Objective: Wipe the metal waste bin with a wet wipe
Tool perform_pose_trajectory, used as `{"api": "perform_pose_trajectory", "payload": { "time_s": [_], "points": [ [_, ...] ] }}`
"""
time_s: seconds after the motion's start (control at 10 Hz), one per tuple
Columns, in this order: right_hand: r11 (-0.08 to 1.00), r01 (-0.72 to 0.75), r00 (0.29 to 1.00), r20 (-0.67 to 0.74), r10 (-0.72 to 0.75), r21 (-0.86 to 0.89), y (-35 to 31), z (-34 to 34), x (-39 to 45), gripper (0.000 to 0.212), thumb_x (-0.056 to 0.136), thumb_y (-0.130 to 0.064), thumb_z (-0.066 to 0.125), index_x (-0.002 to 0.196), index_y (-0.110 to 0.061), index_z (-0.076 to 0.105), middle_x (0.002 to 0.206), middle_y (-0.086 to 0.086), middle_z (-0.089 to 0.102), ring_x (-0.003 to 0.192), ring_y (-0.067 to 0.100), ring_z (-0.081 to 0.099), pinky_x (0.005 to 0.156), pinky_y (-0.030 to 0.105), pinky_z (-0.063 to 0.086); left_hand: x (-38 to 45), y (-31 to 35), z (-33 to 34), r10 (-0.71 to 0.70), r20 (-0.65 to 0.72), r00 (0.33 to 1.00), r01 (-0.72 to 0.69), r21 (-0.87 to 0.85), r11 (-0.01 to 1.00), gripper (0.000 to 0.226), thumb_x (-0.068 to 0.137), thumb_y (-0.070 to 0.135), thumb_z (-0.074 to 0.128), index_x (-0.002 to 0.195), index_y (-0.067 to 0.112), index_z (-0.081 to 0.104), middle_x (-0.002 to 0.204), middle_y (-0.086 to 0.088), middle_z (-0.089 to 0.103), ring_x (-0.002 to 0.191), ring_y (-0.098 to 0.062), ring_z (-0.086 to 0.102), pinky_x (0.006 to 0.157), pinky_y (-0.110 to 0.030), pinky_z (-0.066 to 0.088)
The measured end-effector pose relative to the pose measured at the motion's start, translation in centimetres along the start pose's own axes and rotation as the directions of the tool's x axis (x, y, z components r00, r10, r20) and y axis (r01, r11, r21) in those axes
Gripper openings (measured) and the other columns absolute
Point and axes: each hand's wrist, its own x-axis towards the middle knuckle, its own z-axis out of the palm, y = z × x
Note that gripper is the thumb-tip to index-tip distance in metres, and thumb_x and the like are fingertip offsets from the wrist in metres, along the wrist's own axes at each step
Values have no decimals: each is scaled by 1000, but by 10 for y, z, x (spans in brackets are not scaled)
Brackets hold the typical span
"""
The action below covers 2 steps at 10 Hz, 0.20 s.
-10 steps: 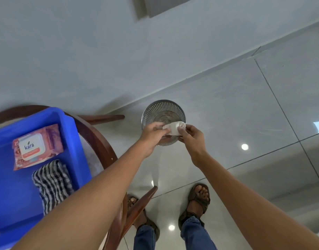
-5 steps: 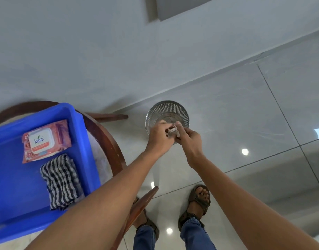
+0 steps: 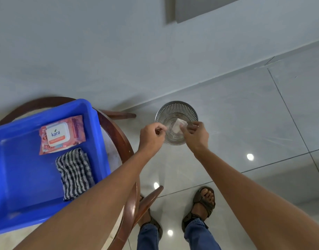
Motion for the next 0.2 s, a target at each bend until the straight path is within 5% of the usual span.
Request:
{"api": "perform_pose_trajectory", "payload": {
  "time_s": [0.1,0.2],
  "points": [
    [993,-35,990,-136,19,-114,16,-3,1,56,102,-24,76,149,-3,53,139,16,69,122,34,71,105,45,57,1,-1,-10,28,18,999,-29,6,1000,16,95,0,71,92,8,84,94,-3,84,72,-2,67,69,1,47],
    [986,-20,991,-133,-3,-166,27,-8,-15,40,104,-17,72,140,-4,59,132,17,72,99,27,71,81,32,56,-4,4,-21,37,46,998,-38,19,999,17,96,1,70,91,10,84,86,6,77,73,7,64,67,4,46]
  ]
}}
